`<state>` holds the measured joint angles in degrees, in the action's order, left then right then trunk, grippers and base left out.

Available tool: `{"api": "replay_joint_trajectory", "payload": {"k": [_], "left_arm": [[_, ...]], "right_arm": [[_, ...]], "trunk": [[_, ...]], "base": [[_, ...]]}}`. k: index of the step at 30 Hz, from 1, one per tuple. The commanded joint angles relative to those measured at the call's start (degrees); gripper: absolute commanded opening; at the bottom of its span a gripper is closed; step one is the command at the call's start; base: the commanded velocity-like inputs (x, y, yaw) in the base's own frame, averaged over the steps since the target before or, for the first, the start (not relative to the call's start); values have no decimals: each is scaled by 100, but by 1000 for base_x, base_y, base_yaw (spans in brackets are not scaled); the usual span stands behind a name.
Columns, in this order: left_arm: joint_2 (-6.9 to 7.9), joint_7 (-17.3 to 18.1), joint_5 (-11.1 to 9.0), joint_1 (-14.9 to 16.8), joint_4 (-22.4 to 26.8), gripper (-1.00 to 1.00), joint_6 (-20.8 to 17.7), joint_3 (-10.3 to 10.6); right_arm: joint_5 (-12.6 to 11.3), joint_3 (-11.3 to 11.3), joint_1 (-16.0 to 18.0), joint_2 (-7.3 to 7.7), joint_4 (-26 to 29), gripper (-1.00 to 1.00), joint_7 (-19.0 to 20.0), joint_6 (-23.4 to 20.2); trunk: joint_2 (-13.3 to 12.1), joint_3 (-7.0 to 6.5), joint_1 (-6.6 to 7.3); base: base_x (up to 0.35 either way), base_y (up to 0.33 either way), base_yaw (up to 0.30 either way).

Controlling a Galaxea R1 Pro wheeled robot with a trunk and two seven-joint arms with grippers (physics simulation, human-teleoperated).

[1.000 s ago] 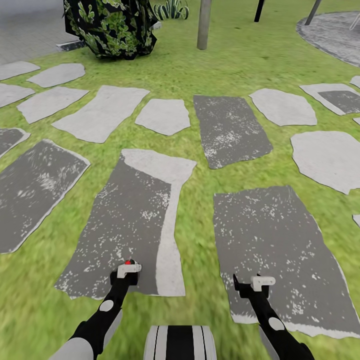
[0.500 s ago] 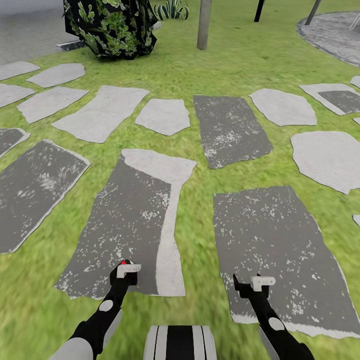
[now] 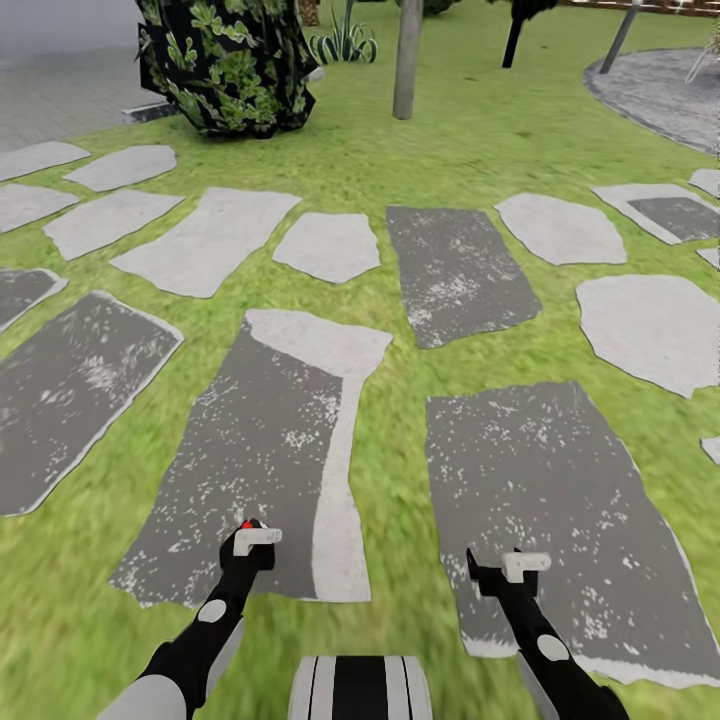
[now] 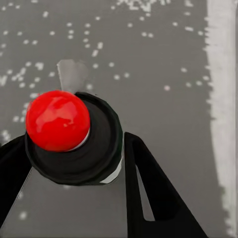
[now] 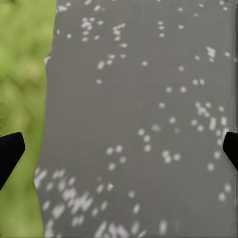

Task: In the garden, pick up the pesticide atomizer on the floor and spray pesticide onto both trees until each tree trunk is fully covered.

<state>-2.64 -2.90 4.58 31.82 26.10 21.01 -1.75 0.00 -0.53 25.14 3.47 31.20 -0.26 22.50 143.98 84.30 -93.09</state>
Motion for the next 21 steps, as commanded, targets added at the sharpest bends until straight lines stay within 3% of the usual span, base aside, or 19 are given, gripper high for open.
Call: {"api": "replay_joint_trajectory", "payload": {"k": [1, 13, 16, 21], "left_arm": [[0, 0, -1, 0, 0, -100, 0, -4], [12, -10, -1, 0, 0, -100, -36, -30], [-23, -108, -68, -99, 96, -100, -26, -126], [22, -30, -4, -99, 37, -100, -26, -51]], "right_arm": [[0, 0, 0, 2, 0, 100, 0, 0], [0, 8, 0, -9, -9, 100, 0, 0], [8, -63, -99, -61, -107, 100, -60, -26], [13, -9, -210, -33, -269, 100, -7, -12]], "trunk": [[-2, -23, 2], [-18, -289, 33], [-18, -288, 34], [-18, -288, 34]], "base": [[0, 0, 0], [0, 0, 0], [0, 0, 0], [0, 0, 0]]}}
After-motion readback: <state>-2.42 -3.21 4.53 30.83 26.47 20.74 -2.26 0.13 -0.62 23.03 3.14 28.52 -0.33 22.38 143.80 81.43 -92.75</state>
